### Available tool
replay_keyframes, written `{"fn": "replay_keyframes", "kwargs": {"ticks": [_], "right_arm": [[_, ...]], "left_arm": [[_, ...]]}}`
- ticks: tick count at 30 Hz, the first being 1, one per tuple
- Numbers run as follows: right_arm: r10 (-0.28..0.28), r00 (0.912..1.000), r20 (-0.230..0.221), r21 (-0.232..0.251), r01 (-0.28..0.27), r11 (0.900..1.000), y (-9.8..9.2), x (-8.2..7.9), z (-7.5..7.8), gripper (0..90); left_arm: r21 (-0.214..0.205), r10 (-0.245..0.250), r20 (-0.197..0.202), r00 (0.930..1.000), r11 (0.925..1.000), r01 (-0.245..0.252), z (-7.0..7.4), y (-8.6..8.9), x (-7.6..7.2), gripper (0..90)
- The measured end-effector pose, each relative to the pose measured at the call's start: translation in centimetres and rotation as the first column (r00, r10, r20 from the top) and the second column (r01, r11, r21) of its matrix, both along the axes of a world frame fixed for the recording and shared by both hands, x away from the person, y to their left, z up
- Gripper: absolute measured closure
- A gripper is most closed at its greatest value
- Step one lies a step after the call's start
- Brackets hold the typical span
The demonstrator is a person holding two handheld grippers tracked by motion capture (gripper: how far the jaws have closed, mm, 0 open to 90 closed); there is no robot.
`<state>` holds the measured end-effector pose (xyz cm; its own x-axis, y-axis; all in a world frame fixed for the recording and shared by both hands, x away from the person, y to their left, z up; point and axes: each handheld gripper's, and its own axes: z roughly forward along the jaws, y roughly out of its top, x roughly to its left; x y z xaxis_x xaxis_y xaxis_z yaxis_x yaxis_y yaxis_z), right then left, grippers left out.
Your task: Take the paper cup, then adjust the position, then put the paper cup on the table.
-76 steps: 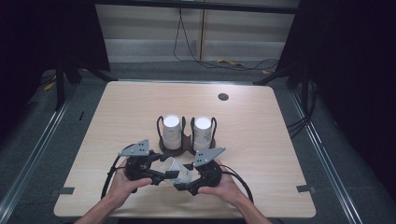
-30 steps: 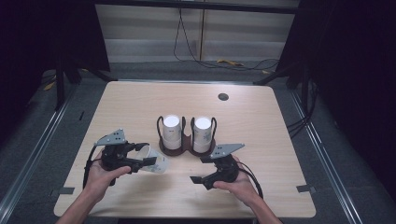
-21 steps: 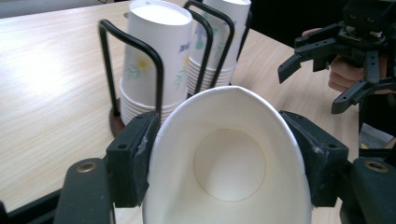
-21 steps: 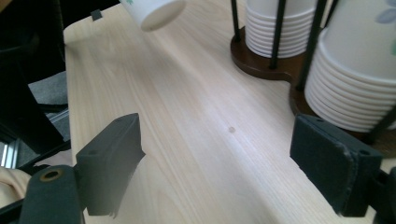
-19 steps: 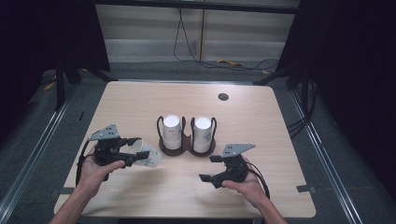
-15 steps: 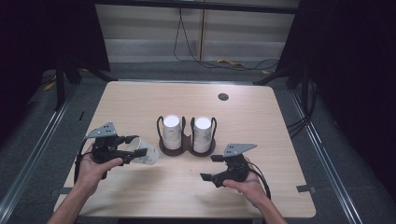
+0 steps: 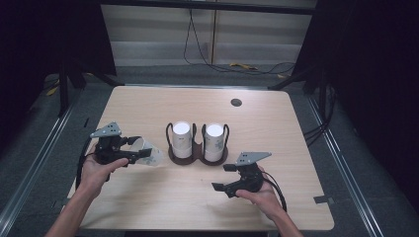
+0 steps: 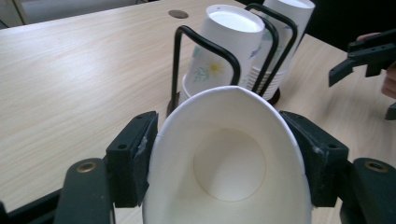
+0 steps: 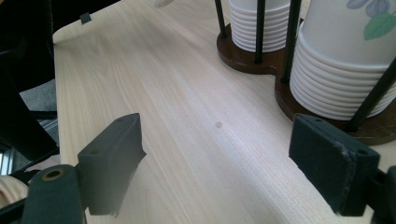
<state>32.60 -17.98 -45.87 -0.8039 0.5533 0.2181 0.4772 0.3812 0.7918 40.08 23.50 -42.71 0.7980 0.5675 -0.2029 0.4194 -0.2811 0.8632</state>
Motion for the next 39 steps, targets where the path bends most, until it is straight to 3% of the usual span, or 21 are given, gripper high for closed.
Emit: {"fn": "replay_keyframes", "kwargs": {"ticks": [8,20,32,39], "right_arm": [[0.001,1.0,-0.001,0.003,-0.001,1.0,0.0,0.1,-0.1,17.8],[-0.003,1.0,0.003,0.005,0.003,1.0,0.0,0.1,-0.1,18.2],[-0.004,1.0,0.006,0.003,0.004,1.0,0.0,0.2,-0.1,18.5],[-0.001,1.0,0.009,0.005,0.001,1.0,0.0,0.3,-0.1,18.7]], "left_arm": [[0.044,0.018,0.011,0.9998,0.9989,-0.018,-0.1,-0.1,1.0,30.9],[0.065,0.024,0.002,0.9997,0.9976,-0.024,0.1,-0.2,2.4,30.9],[0.111,0.053,-0.024,0.9983,0.9926,-0.05,-0.3,-0.4,4.1,30.7],[0.136,0.067,-0.02,0.9976,0.9886,-0.063,-0.1,-0.4,4.8,30.6]]}}
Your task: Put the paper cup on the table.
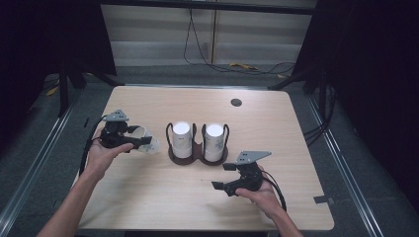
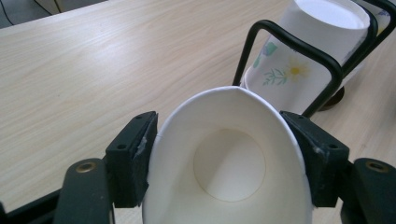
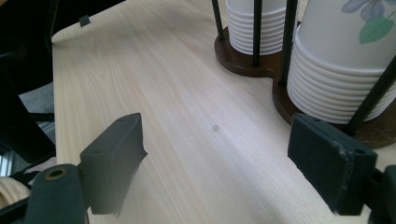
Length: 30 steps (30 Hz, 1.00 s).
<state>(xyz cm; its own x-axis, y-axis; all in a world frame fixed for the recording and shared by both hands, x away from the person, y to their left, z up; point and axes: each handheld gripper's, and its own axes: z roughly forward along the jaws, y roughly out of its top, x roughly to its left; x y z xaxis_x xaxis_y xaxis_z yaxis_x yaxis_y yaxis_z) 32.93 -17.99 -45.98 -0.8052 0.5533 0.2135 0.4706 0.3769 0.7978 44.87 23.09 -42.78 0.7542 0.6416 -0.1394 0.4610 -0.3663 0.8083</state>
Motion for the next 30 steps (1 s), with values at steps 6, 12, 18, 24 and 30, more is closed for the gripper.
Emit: {"fn": "replay_keyframes", "kwargs": {"ticks": [6,12,18,24,30], "right_arm": [[0.004,0.9999,-0.012,0.009,-0.004,1.0,-0.1,0.2,-0.3,18.7],[0.02,0.9998,-0.01,-0.003,-0.02,0.9998,0.1,0.1,-0.5,18.7],[0.024,0.9997,-0.005,-0.002,-0.024,0.9997,0.2,-0.1,-0.3,18.8],[0.031,0.9995,0.003,-0.012,-0.031,0.9994,0.7,-0.4,-0.1,19.0],[0.035,0.9994,0.001,-0.016,-0.034,0.9993,0.7,-0.4,-0.2,19.1]], "left_arm": [[0.032,0.006,0.002,1.0,0.9995,-0.006,0.2,-0.3,0.9,30.6],[0.098,0.024,-0.009,0.9997,0.9949,-0.023,0.0,-0.6,2.0,30.5],[0.117,0.037,-0.01,0.9993,0.9925,-0.035,0.0,-1.2,2.6,29.5],[0.14,0.041,-0.018,0.999,0.9894,-0.038,-1.0,-1.6,3.0,29.3],[0.182,0.05,-0.047,0.9976,0.9825,-0.041,-2.1,-2.1,3.4,27.8]]}}
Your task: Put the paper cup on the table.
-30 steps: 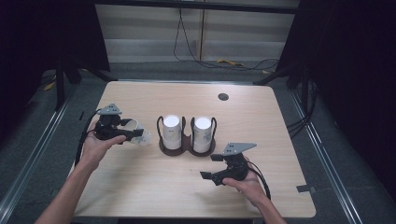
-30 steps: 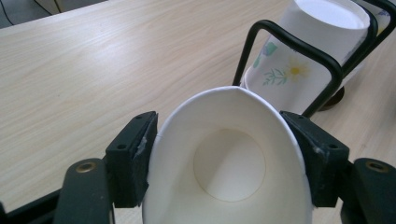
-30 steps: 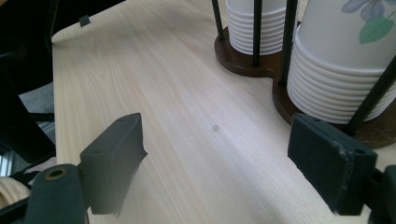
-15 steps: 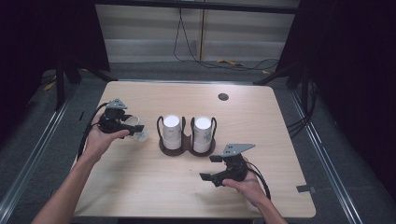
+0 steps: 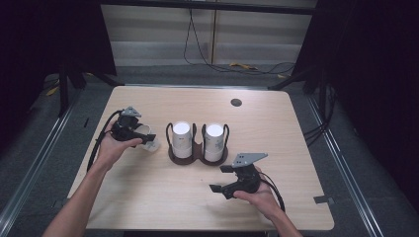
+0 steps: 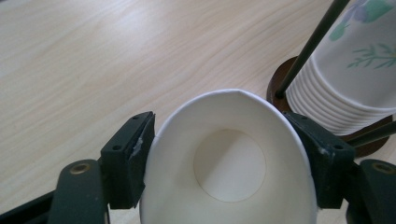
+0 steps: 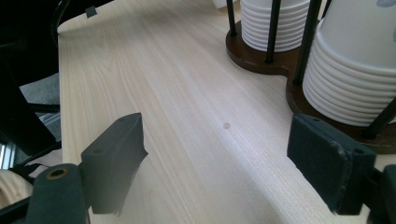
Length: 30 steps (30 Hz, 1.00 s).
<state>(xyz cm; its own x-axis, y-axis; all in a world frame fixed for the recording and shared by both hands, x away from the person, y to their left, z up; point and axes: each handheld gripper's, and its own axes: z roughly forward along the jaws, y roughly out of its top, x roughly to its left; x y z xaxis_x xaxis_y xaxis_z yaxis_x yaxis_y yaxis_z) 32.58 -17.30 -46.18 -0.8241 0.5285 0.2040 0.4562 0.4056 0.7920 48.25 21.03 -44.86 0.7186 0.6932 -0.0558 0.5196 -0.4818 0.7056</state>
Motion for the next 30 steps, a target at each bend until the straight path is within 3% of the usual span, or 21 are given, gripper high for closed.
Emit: {"fn": "replay_keyframes", "kwargs": {"ticks": [3,16,25,30], "right_arm": [[-0.005,1.0,0.0,0.0,0.005,1.0,-0.1,0.0,0.0,19.1],[-0.008,1.0,-0.005,-0.001,0.008,1.0,-0.1,0.2,-0.1,19.1],[-0.004,0.9999,-0.01,-0.003,0.004,1.0,0.1,0.2,-0.2,19.1],[-0.009,0.9999,-0.009,-0.003,0.009,1.0,0.1,0.2,-0.2,19.1]], "left_arm": [[0.017,0.006,0.019,0.9998,0.9998,-0.006,0.0,-0.4,-0.2,26.3],[0.037,-0.018,-0.013,0.9997,0.9991,0.018,-0.8,-1.5,-0.1,17.7],[0.048,-0.012,-0.011,0.9999,0.9988,0.012,-1.0,-1.2,-0.3,16.4],[0.046,-0.003,-0.046,0.9989,0.9989,0.006,-1.3,-0.9,-0.5,16.1]]}}
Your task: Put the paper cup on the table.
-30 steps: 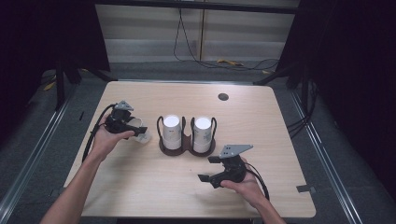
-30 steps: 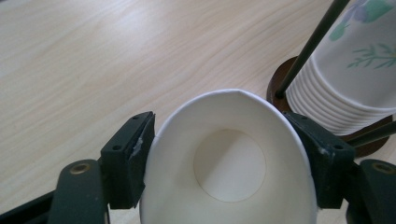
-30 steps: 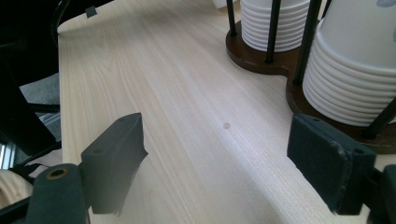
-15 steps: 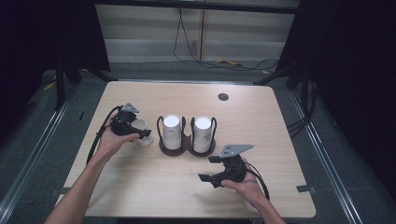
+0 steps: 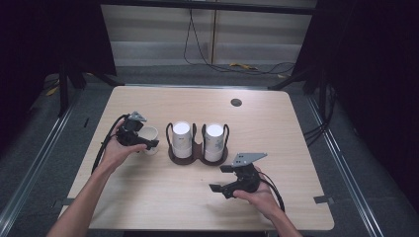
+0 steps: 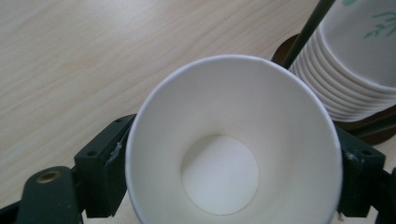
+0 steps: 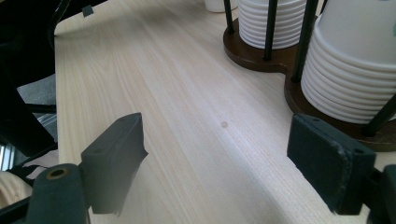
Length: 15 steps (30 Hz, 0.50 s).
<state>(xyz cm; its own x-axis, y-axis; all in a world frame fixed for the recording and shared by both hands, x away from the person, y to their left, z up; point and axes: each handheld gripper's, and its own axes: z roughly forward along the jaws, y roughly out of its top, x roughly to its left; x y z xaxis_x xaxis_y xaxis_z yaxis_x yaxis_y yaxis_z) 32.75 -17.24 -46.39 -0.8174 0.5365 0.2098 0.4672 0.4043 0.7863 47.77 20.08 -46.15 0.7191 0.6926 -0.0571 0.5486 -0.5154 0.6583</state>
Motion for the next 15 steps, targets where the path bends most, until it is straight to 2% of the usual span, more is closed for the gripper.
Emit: {"fn": "replay_keyframes", "kwargs": {"ticks": [3,6,9,11,13,15], "right_arm": [[-0.003,1.0,0.001,0.002,0.003,1.0,-0.05,0.0,0.04,19.1],[-0.006,1.0,0.001,0.002,0.006,1.0,-0.08,0.0,0.05,19.1],[-0.01,1.0,0.002,0.004,0.01,0.9999,-0.14,-0.03,0.1,19.0],[-0.013,0.9999,0.004,0.006,0.013,0.9999,-0.19,-0.01,0.11,19.0],[-0.016,0.9999,0.004,0.005,0.016,0.9999,-0.22,0.01,0.11,19.0],[-0.018,0.9998,0.005,0.006,0.018,0.9998,-0.25,-0.02,0.15,19.0]], "left_arm": [[0.004,-0.001,0.011,0.9999,1.0,0.001,-0.04,0.24,-0.12,16.2],[-0.001,0.012,-0.009,0.9999,0.9999,-0.012,-0.23,0.47,-0.13,16.0],[0.015,0.024,-0.017,0.9996,0.9996,-0.024,-0.43,0.28,-0.47,16.2],[0.034,0.013,-0.012,0.9999,0.9993,-0.012,-0.42,0.15,-0.8,16.1],[0.021,0.008,-0.018,0.9998,0.9997,-0.008,-0.51,0.17,-0.86,16.1],[0.014,0.026,-0.022,0.9994,0.9996,-0.026,-0.75,0.33,-1.0,16.2]]}}
